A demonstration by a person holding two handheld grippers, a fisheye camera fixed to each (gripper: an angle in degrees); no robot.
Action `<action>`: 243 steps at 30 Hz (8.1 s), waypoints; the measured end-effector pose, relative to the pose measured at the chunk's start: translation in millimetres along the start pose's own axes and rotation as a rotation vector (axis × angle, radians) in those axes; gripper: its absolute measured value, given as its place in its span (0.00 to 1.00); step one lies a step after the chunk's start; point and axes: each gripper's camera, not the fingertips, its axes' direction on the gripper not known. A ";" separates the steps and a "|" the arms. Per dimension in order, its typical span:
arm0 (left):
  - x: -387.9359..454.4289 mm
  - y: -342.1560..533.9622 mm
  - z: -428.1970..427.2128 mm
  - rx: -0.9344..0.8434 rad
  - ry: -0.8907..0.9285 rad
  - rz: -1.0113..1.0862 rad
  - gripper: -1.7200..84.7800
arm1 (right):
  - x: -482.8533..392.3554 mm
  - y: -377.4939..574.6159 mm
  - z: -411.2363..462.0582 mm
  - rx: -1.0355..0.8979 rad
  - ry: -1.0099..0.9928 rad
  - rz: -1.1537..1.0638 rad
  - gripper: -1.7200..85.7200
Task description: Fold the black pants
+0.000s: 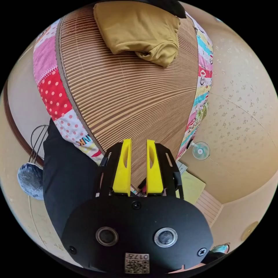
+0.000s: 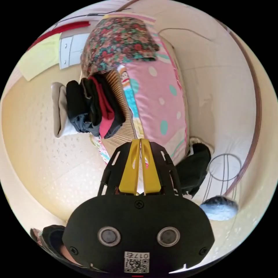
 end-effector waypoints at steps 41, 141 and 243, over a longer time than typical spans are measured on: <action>175.2 -16.6 -156.0 0.496 -0.309 0.426 0.13 | -19.2 361.6 84.3 0.197 -1.263 -0.768 0.02; 38.3 -133.7 383.3 -0.413 1.189 1.012 0.05 | 88.7 307.6 675.0 -1.796 -0.647 -1.844 0.11; 97.9 518.9 552.2 0.626 0.674 1.783 0.06 | 277.9 706.1 484.3 0.849 -0.240 -2.549 0.06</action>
